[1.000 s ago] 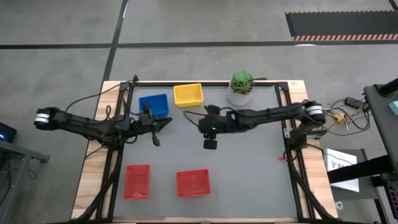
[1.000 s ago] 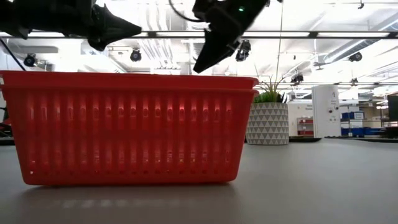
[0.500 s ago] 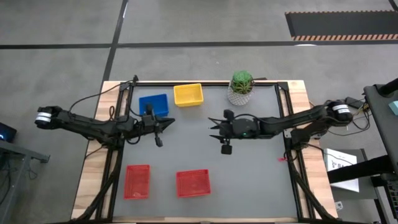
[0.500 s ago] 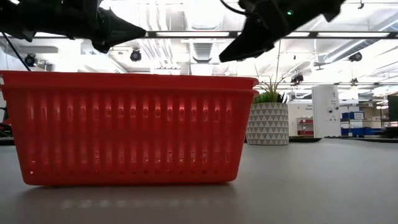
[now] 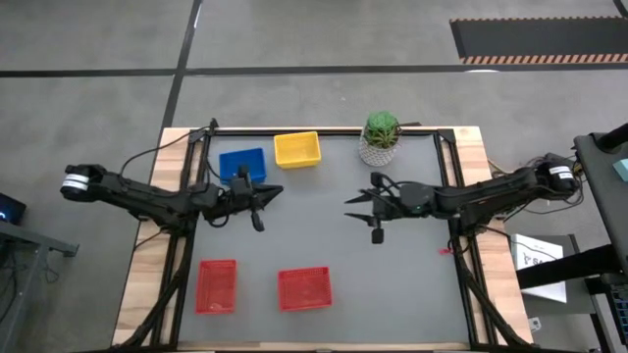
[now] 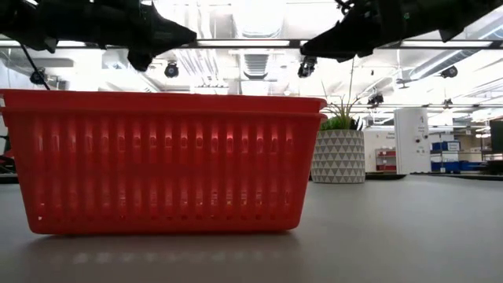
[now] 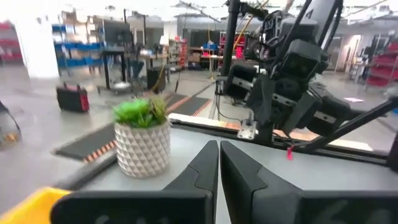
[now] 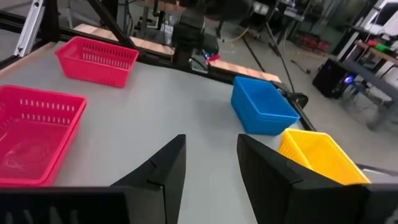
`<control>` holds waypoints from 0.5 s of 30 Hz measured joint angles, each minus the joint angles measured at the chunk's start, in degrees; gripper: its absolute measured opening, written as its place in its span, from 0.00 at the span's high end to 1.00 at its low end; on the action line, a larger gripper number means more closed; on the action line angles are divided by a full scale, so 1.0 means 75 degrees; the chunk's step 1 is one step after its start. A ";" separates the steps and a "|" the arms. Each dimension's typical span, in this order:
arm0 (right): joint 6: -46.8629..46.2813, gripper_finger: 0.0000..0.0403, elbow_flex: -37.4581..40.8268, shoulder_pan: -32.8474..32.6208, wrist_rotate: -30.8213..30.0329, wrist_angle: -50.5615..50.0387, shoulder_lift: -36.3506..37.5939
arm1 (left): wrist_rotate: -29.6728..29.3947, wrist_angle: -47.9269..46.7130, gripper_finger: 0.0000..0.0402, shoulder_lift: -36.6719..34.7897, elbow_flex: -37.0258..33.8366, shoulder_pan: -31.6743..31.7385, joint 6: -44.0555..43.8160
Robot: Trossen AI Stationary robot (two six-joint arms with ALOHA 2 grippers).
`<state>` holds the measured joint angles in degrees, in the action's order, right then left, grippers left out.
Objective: Stack baskets by color
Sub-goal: Stack the red basket on top of the red basket
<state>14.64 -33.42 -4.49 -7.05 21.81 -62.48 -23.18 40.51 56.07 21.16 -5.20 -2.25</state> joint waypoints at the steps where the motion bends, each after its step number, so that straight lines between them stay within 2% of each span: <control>1: 0.0048 0.66 0.0055 0.0000 0.0000 -0.0004 0.0105 | 0.0014 0.0002 1.00 0.0123 0.0026 -0.0009 -0.0222; 6: 0.0281 0.66 0.0259 0.0000 0.0000 -0.0044 0.0587 | -0.0002 -0.0024 1.00 0.0794 0.0082 -0.0016 -0.1508; 10: 0.0559 0.66 0.0427 0.0000 0.0003 -0.0068 0.0989 | -0.0541 -0.0060 1.00 0.1209 0.0197 -0.0019 -0.2859; 15: 0.0872 0.66 0.0698 0.0000 0.0003 -0.0057 0.1442 | -0.0798 -0.0225 1.00 0.1678 0.0425 -0.0019 -0.3798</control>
<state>21.18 -28.18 -4.49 -7.03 21.38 -51.67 -29.17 38.83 68.65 24.34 -5.34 -30.73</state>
